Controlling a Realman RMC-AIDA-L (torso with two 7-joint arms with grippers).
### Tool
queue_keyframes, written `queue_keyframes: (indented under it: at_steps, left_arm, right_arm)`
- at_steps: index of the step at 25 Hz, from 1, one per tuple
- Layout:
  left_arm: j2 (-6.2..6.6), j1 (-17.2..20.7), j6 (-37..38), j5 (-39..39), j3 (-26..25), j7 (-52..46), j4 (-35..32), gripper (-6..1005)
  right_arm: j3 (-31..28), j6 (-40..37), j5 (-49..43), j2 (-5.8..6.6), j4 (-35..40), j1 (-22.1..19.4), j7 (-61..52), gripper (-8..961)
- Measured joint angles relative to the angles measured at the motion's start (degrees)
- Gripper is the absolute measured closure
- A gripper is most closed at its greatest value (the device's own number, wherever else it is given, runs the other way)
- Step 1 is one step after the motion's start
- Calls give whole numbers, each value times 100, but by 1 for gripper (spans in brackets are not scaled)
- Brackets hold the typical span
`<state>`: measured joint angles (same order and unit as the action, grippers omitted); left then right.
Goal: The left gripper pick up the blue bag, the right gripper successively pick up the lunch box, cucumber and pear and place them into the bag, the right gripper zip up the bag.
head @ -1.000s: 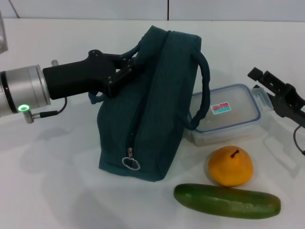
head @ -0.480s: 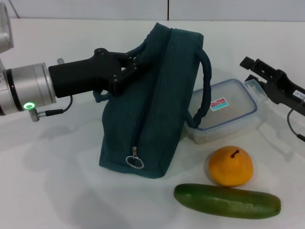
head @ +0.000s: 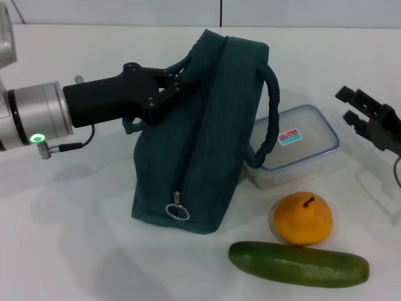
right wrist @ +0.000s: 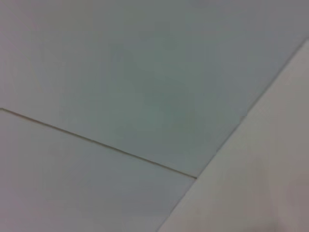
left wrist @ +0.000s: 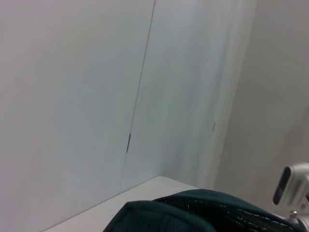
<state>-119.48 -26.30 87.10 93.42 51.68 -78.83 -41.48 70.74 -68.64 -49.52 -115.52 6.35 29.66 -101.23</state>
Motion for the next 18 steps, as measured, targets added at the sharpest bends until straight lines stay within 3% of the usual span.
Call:
queue_keyframes:
  at_steps: [7,18]
  left_arm:
    - [-5,2,13,14,0,6,0,961]
    - [-14,18,18,9,95,40,17,961]
  right_arm:
    - [48,-136,-33,-67,-15,-325,91,166]
    - [124,-594,-37,-68,-117,-284,77,170]
